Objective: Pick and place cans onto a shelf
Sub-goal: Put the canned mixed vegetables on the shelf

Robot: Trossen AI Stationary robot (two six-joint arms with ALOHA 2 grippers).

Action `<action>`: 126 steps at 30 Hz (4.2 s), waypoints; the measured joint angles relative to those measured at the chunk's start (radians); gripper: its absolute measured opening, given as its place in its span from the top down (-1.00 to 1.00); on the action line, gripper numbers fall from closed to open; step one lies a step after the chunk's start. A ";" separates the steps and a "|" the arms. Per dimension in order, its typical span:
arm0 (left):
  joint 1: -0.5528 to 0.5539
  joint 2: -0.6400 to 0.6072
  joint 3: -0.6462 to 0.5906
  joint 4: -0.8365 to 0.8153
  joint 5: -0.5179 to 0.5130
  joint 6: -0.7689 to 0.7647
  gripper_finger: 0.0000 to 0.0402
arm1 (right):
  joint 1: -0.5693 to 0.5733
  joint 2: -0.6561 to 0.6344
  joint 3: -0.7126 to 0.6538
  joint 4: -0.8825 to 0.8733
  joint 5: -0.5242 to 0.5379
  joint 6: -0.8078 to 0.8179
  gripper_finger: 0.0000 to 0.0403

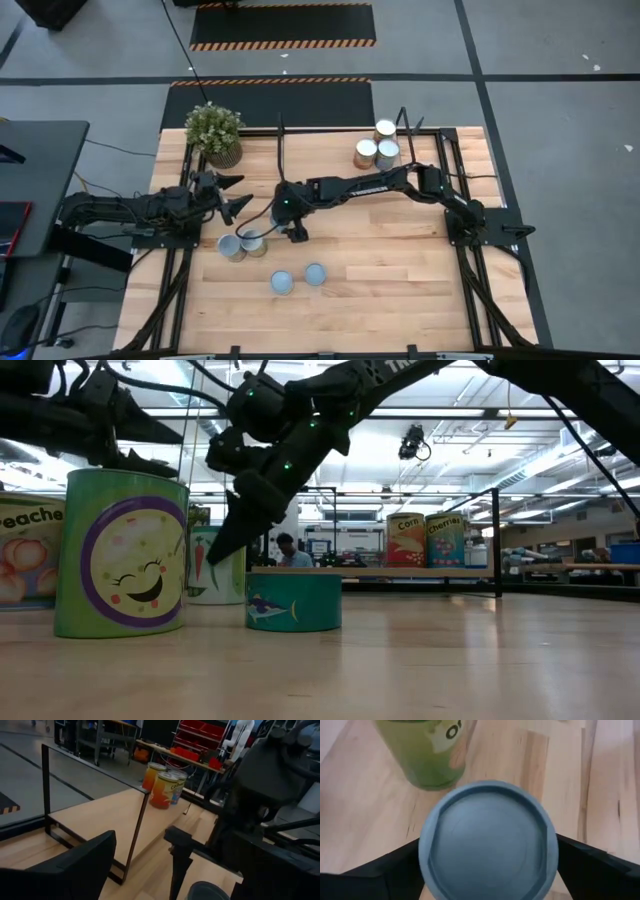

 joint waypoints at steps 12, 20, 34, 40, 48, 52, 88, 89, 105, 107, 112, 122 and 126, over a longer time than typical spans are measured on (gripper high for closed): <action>0.000 0.004 0.000 -0.008 0.000 0.016 -0.97 | 0.002 -0.008 0.000 0.002 -0.005 0.002 -0.49; 0.000 0.004 0.000 -0.014 0.000 0.019 -0.97 | -0.001 -0.178 -0.001 -0.221 0.034 0.014 -0.50; 0.000 0.004 0.001 -0.011 0.000 -0.018 -0.97 | -0.169 -0.588 -0.363 -0.093 0.308 0.026 -0.50; 0.000 0.004 0.001 -0.010 -0.036 -0.019 -0.97 | -0.325 -0.562 -0.391 -0.083 0.342 0.073 -0.50; 0.001 0.004 0.002 -0.011 -0.071 -0.019 -0.97 | -0.409 -0.380 -0.118 -0.323 0.342 0.083 -0.50; 0.001 0.004 0.002 -0.011 -0.071 -0.018 -0.97 | -0.455 -0.311 0.004 -0.428 0.344 0.085 -0.50; 0.001 0.004 0.002 -0.011 -0.071 -0.018 -0.97 | -0.432 -0.280 0.016 -0.489 0.172 -0.013 -0.62; 0.001 0.004 0.002 -0.011 -0.071 -0.018 -0.97 | -0.431 -0.272 0.015 -0.487 0.171 -0.012 -0.62; 0.000 0.004 0.002 -0.013 -0.048 -0.011 -0.97 | -0.435 -0.226 0.014 -0.567 0.276 -0.018 -0.88; 0.000 0.004 0.002 -0.013 -0.048 -0.012 -0.97 | -0.432 -0.226 0.015 -0.567 0.291 -0.017 -0.94; 0.000 0.004 0.002 -0.012 -0.048 -0.017 -0.97 | -0.398 -0.230 0.053 -0.576 0.318 -0.010 -0.98; 0.000 0.004 0.002 -0.012 -0.048 -0.019 -0.97 | -0.353 -0.187 0.075 -0.417 0.459 -0.018 -0.92; 0.000 0.004 0.002 -0.012 -0.045 -0.018 -0.97 | -0.365 -0.158 0.072 -0.450 0.558 0.000 -0.88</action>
